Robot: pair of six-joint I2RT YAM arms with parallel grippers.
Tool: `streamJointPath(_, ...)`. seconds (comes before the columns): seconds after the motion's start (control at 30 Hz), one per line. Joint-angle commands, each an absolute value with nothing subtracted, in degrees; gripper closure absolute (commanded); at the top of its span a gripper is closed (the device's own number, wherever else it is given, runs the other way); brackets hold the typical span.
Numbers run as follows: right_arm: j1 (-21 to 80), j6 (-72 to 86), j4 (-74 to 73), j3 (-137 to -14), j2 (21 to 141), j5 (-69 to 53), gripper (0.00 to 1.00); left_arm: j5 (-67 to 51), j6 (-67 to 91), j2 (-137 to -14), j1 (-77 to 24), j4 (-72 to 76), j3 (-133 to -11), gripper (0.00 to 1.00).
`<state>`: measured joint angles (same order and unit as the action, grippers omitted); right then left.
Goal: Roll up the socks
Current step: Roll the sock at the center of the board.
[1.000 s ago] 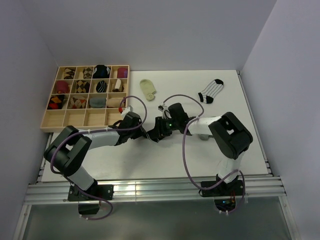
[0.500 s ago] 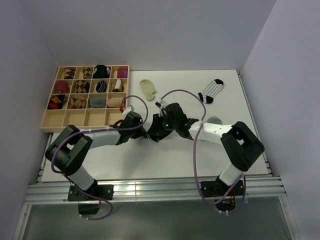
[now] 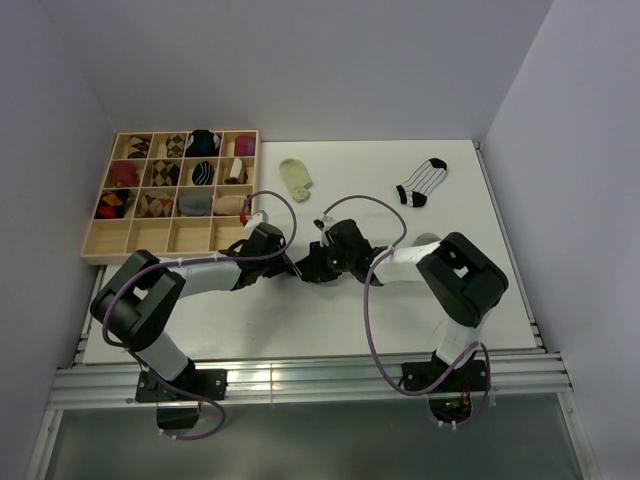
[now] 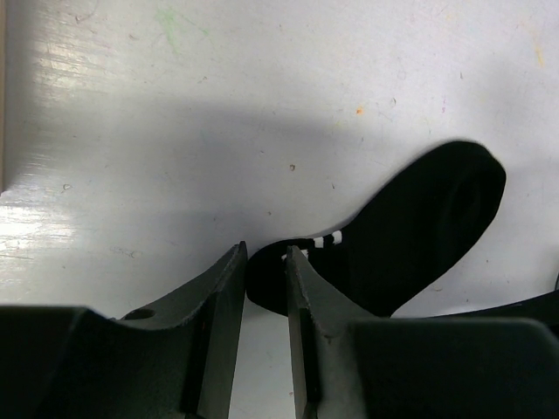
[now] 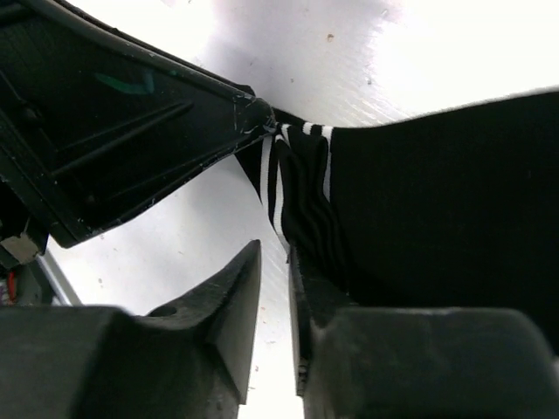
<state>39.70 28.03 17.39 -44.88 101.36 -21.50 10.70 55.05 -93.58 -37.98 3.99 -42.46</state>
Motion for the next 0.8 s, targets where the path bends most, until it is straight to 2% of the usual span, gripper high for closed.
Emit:
streamJointPath(0.0,39.11,25.41,16.18,-43.68,98.62,-17.23,0.72,11.25,52.91,-95.45,-38.41,-3.52,-41.22,0.68)
streamJointPath(0.27,44.03,16.36,13.27,-42.98,89.65,-7.48,0.58,11.25,52.65,-95.01,-38.41,-3.78,-41.48,0.68)
streamJointPath(0.77,49.22,6.86,14.94,-44.03,93.51,1.23,0.57,10.72,52.65,-95.27,-38.5,-4.13,-42.01,0.68)
